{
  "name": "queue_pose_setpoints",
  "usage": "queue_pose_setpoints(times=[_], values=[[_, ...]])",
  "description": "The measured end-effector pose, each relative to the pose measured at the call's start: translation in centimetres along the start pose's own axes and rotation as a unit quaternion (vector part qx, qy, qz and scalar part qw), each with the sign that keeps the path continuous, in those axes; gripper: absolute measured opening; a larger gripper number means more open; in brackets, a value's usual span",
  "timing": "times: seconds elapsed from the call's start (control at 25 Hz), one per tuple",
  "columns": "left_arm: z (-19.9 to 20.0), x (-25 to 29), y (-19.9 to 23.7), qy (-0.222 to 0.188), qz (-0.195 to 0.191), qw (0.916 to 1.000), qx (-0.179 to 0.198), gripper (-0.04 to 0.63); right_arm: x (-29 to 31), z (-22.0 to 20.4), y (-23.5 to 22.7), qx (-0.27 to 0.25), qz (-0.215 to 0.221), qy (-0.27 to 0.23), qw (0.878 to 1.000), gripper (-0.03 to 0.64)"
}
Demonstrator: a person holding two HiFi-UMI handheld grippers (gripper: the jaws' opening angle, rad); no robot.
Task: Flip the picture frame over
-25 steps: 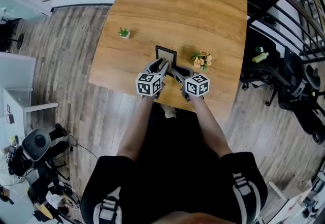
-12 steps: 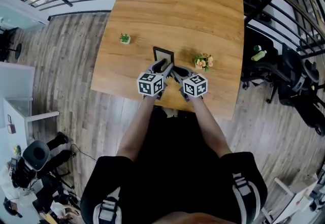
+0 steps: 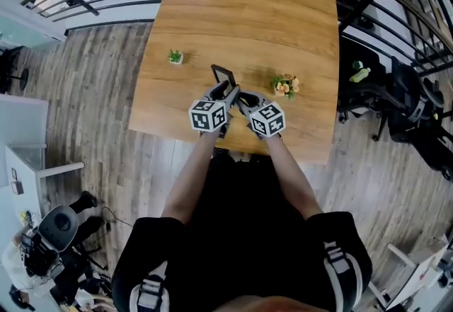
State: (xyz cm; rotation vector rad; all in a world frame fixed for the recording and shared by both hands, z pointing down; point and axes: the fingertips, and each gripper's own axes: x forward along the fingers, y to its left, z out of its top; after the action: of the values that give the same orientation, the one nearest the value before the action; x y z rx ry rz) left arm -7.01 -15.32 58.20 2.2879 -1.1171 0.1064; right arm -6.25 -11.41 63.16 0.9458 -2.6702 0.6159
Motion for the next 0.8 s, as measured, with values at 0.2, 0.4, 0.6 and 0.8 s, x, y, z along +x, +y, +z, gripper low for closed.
queue_pose_setpoints(times=[0.2,0.4,0.6,0.8], values=[[0.7,0.1,0.3,-0.007,-0.005,0.9998,-0.02,0.176,0.3,0.8,0.7,-0.052,-0.028,-0.003,0.998,0.092],[1.3,0.1,0.6,-0.016,-0.002,0.9993,-0.033,0.171,0.1,1.6,0.8,-0.09,-0.06,-0.012,0.994,0.092],[1.2,0.2,0.7,-0.017,-0.01,0.9989,-0.044,0.146,-0.1,1.4,0.6,-0.095,-0.07,-0.008,0.993,0.092],[0.9,0.3,0.6,-0.013,-0.018,0.9979,-0.061,0.135,-0.4,1.2,0.4,-0.097,-0.072,-0.006,0.993,0.092]])
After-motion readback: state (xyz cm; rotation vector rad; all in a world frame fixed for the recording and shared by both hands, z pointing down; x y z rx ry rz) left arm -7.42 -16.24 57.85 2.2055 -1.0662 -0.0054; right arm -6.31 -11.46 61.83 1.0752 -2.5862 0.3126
